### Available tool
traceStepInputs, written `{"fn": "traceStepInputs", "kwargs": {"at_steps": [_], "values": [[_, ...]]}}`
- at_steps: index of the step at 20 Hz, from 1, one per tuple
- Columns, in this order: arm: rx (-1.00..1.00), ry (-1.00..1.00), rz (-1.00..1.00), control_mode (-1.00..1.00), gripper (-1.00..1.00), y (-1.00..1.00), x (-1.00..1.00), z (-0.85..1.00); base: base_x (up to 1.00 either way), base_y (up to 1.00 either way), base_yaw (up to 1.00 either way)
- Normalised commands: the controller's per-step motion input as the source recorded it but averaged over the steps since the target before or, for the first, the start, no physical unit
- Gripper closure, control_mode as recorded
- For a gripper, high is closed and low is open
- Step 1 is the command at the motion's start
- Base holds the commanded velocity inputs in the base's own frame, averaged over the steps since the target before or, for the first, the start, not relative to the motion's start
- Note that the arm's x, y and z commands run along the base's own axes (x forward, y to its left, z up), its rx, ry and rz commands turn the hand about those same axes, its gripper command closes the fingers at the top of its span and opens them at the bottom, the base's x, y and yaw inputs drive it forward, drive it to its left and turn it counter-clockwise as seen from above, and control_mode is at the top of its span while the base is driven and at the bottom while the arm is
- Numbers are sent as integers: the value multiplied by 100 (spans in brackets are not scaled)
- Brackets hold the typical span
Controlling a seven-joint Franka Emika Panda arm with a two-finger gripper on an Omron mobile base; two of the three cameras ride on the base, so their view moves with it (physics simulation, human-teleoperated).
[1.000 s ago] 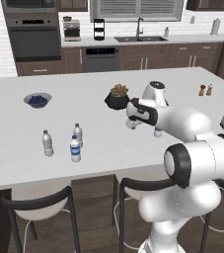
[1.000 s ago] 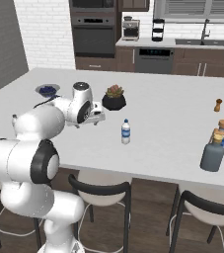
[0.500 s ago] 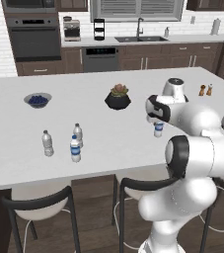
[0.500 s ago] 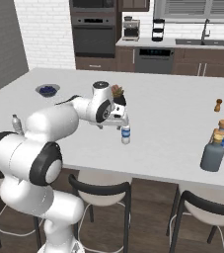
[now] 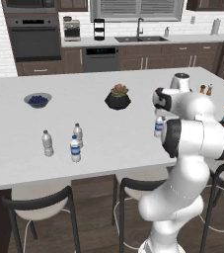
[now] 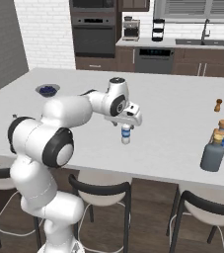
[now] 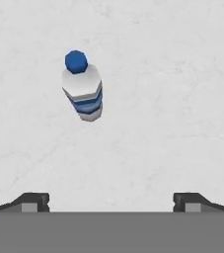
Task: Move the plastic bottles in the middle to the plastics group, and the glass bottles in the middle to the glass group.
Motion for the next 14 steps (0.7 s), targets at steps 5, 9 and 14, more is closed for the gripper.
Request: {"fn": "traceStepInputs", "kwargs": {"at_steps": [5,9,14], "values": [[0,0,2,-100,-100,7,38,-21,0,0,0],[0,0,7,-100,-100,15,35,-7,0,0,0],[1,0,2,-100,-100,-1,52,-14,0,0,0]]}}
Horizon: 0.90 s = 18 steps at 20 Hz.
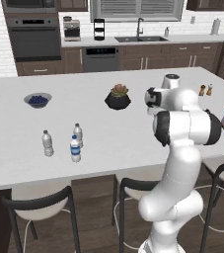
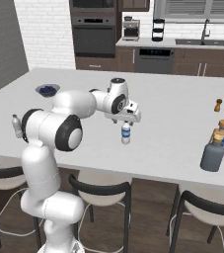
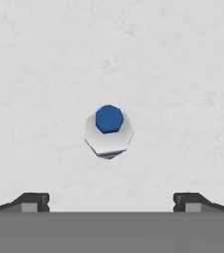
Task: Move the plastic bottles in the middle to the plastics group, and the glass bottles in the middle to the glass group.
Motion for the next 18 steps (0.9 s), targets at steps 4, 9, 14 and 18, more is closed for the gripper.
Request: {"fn": "traceStepInputs", "kwargs": {"at_steps": [4,9,14,18], "values": [[9,-1,0,-100,-100,-24,54,-29,0,0,0],[6,-1,0,-100,-100,-7,39,-27,0,0,0],[0,0,0,-100,-100,0,8,-6,0,0,0],[0,0,0,-100,-100,0,0,-2,0,0,0]]}}
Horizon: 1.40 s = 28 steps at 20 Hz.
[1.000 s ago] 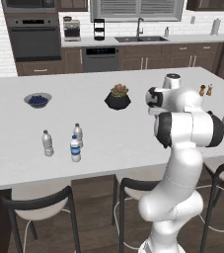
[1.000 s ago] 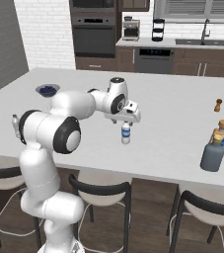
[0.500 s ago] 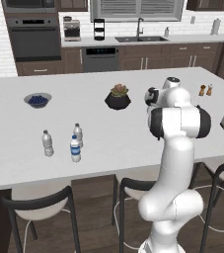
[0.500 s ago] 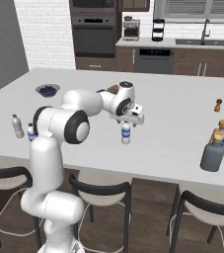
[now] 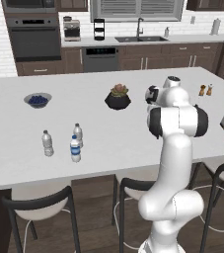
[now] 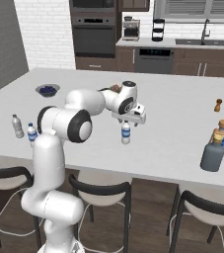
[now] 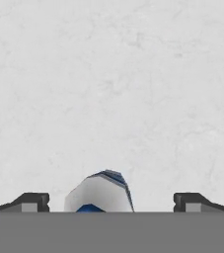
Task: Move the plastic bottles in the middle to the plastics group, and the glass bottles in the middle to the glass group.
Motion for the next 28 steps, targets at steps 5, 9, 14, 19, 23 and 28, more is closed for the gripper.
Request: {"fn": "traceStepInputs", "kwargs": {"at_steps": [5,9,14,19,23,28], "values": [[0,0,1,-100,-100,12,-6,-1,0,0,0],[0,0,3,-100,-100,23,-11,0,0,0,0],[0,0,1,-100,-100,7,-6,-16,0,0,0],[0,0,0,-100,-100,0,7,-17,0,0,0],[0,0,0,-100,-100,0,9,-4,0,0,0],[0,0,0,-100,-100,0,0,0,0,0,0]]}}
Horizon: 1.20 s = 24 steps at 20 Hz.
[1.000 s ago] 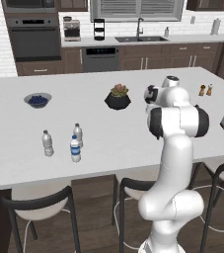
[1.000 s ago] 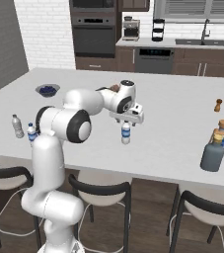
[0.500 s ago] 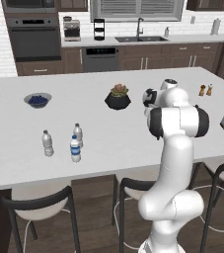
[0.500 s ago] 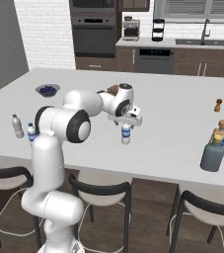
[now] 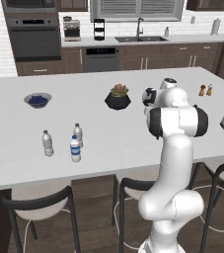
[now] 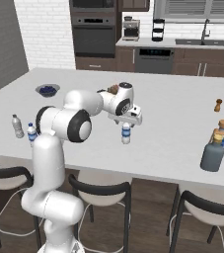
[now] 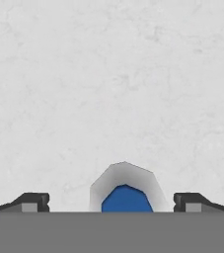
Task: Move the plastic bottles in the middle to the plastics group, and the glass bottles in the middle to the glass group.
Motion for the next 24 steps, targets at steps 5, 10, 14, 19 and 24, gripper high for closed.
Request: {"fn": "traceStepInputs", "kwargs": {"at_steps": [5,10,14,19,24], "values": [[0,-3,0,-100,-100,0,0,-7,0,0,0],[-3,-4,0,-100,-100,0,0,-7,0,0,0],[0,0,0,-100,-100,0,0,0,0,0,0],[0,0,0,-100,100,0,0,0,0,0,0],[0,0,0,-100,100,0,0,0,0,0,0]]}}
